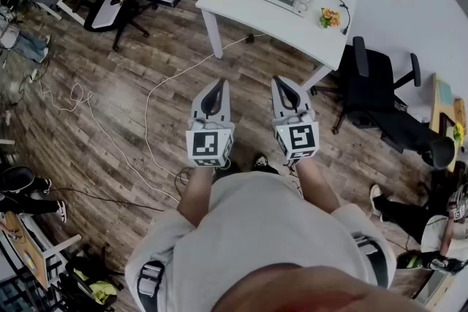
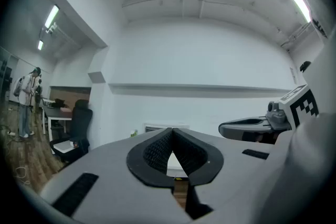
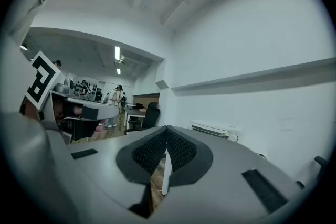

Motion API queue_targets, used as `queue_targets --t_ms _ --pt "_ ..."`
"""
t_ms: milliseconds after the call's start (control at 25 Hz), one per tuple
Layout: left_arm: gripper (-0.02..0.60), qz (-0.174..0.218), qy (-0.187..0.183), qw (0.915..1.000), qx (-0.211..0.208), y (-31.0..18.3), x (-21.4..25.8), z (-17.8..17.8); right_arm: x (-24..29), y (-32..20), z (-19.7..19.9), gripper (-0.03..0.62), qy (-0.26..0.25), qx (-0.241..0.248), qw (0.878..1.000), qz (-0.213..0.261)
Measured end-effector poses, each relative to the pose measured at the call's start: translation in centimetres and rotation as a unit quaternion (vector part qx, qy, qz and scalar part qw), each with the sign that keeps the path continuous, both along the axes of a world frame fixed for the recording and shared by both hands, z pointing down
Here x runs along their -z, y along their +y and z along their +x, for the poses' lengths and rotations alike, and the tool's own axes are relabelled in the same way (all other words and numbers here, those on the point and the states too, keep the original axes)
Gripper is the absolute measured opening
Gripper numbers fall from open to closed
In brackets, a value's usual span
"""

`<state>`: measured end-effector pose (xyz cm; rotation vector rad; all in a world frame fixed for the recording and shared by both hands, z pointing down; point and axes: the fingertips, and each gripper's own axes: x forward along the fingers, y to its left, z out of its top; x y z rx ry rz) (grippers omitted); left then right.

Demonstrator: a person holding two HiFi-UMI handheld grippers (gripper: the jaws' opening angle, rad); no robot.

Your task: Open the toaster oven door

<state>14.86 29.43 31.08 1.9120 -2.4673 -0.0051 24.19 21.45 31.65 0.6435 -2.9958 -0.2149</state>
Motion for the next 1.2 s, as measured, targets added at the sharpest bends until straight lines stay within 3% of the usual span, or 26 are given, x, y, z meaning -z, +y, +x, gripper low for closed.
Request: queue_targets --t_ms 400,800,1200 --pt "0.018 -0.016 0.016 0.9994 -0.026 1.9 -1.6 -2.0 -1.4 3.0 -3.6 -0.003 0.004 0.004 1.0 -0.01" --pt "0.02 -0.038 0.017 0.998 -0.048 4.6 -3.4 -6.5 -2.8 5.3 -7.6 0.002 0.002 -0.01 1.0 -0.021" --pt "0.025 -0.058 0.037 0.9956 -0.064 2.5 -5.9 -9.5 -4.9 3.5 -10.6 0.035 0.024 -0.018 0.999 -0.038"
